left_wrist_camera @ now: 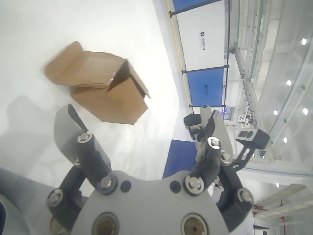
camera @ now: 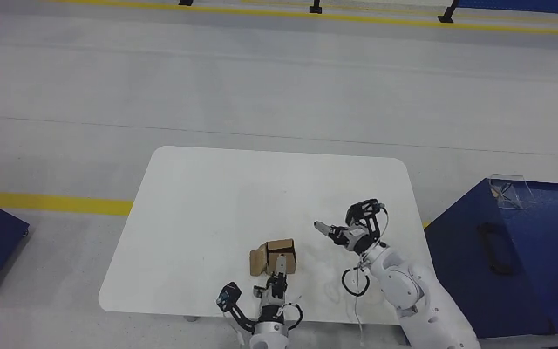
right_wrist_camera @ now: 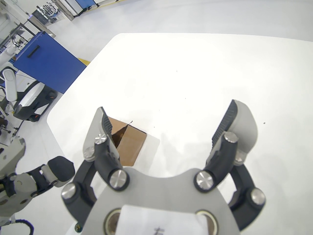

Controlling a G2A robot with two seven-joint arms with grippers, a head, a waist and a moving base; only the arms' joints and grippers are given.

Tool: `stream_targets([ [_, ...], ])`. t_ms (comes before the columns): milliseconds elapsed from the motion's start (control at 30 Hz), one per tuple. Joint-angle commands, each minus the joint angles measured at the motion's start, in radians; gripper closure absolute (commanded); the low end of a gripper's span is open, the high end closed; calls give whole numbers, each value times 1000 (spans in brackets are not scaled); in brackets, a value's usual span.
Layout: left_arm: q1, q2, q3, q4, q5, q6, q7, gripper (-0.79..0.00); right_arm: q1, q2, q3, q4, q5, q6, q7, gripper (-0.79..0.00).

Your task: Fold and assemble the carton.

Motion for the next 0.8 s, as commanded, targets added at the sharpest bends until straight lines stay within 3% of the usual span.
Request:
stream_targets([
  [0,-4,-9,-4,41,-33,-54,24,-785,12,-5,-28,16,-28,0,-24,-785],
  [100,-18,-19,-26,93,-115,-195,6,-785,33,-15,-79,45,-73,16,-62,-785],
  [167,-31,-22,-47,130,-200,-306,-79,-785,46,-23,-120,69,-127,33,-90,-785],
  [300,-41,-25,-83,193,-210,-507,-78,-785,66,-39,-184,107,-185,61,-149,-785],
  [400,-30,-26,-95,212,-198,-602,-75,-785,75,-45,-198,124,-189,59,-166,-785],
  [567,-22,-32,-93,209,-168,-568,-76,-785,88,-51,-204,138,-168,34,-154,-785],
  [633,-17,-34,-95,203,-147,-511,-46,-785,90,-55,-214,142,-175,39,-154,-785],
  [767,-17,-34,-95,203,-147,-511,-46,-785,101,-65,-234,158,-163,80,-130,-785],
])
